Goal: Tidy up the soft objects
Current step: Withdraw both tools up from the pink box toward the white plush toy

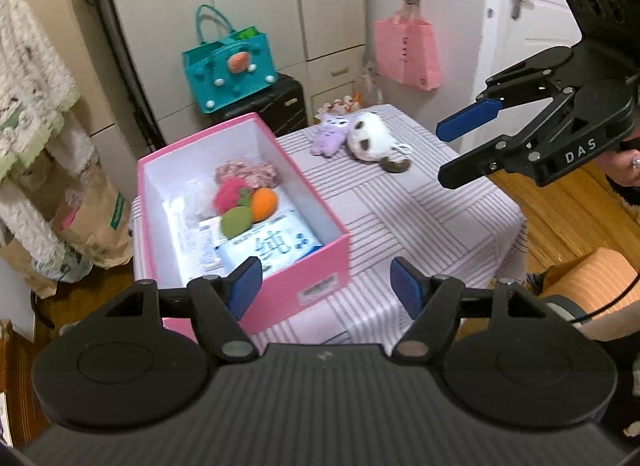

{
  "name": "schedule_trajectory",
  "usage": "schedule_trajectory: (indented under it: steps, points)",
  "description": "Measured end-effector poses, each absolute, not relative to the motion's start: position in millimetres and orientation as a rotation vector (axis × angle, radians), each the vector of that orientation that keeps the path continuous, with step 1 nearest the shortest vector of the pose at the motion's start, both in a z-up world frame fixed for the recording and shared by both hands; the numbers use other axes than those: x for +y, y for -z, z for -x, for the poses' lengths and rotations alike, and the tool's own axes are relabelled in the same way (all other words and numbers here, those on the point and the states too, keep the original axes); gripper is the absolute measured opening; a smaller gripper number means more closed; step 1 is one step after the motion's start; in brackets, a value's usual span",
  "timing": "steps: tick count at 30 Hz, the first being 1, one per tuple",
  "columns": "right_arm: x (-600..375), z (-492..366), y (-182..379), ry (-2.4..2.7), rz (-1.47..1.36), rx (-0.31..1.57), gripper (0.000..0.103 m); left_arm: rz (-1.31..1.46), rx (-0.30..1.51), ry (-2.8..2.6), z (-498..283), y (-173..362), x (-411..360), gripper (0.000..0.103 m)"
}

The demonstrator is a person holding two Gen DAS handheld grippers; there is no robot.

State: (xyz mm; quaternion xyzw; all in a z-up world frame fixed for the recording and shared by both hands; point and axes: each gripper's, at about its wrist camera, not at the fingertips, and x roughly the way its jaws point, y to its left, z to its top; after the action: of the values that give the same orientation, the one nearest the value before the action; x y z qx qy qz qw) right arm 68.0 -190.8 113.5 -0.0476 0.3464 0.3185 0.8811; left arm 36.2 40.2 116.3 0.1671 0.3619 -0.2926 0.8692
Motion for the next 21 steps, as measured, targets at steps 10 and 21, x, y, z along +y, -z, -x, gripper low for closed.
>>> schedule_trajectory:
  steps: [10,21]
  points:
    - [-241.6,-37.2,-90.5,-0.581,0.076,0.725,0.061,-0.378,0.788,0.703,-27.1,-96.9,0.0,0.070]
    - [-283.0,-39.8,-41.4,-0.523,0.087,0.736,0.063,-0.373,0.854,0.738,-54.4,-49.9,-51.5,0.070]
